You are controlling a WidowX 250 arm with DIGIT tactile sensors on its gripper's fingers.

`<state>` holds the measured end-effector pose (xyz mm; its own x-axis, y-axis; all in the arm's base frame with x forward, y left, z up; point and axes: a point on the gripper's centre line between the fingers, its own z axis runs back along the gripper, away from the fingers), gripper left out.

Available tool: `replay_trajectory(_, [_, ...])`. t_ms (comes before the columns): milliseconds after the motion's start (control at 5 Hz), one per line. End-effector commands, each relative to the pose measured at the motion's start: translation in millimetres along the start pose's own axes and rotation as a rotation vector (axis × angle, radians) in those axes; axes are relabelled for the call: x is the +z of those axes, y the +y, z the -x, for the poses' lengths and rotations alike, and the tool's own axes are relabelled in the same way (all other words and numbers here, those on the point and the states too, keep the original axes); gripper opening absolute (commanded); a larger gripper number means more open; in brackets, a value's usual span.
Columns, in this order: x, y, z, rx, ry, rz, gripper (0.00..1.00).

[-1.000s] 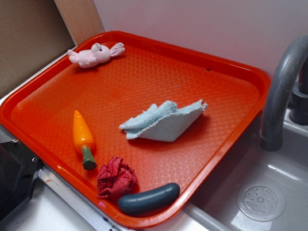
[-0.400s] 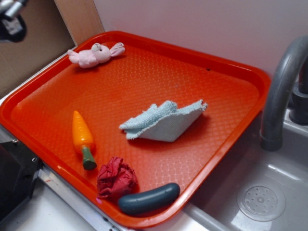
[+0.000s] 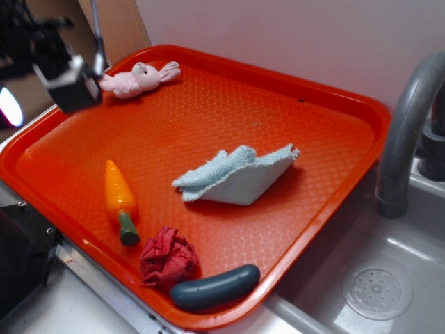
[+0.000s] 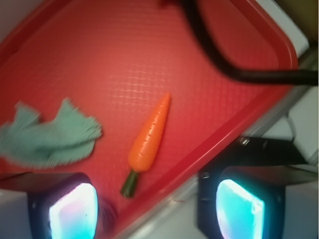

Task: Grab the carrot.

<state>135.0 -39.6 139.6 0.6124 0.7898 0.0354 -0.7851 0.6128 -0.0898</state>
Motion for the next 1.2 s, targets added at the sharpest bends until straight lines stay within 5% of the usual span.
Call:
replay_trajectory(0, [-49.4,-13.6,2.9,0.069,-0.04,-0.008,1.0])
replay_trajectory(600, [-106.6,-6.6,6.0,0.047,-0.129,-0.08,1.0])
replay_trajectory(1000, [-118.5,-4.6,11.5,0.03,-0.182,-0.051,1.0])
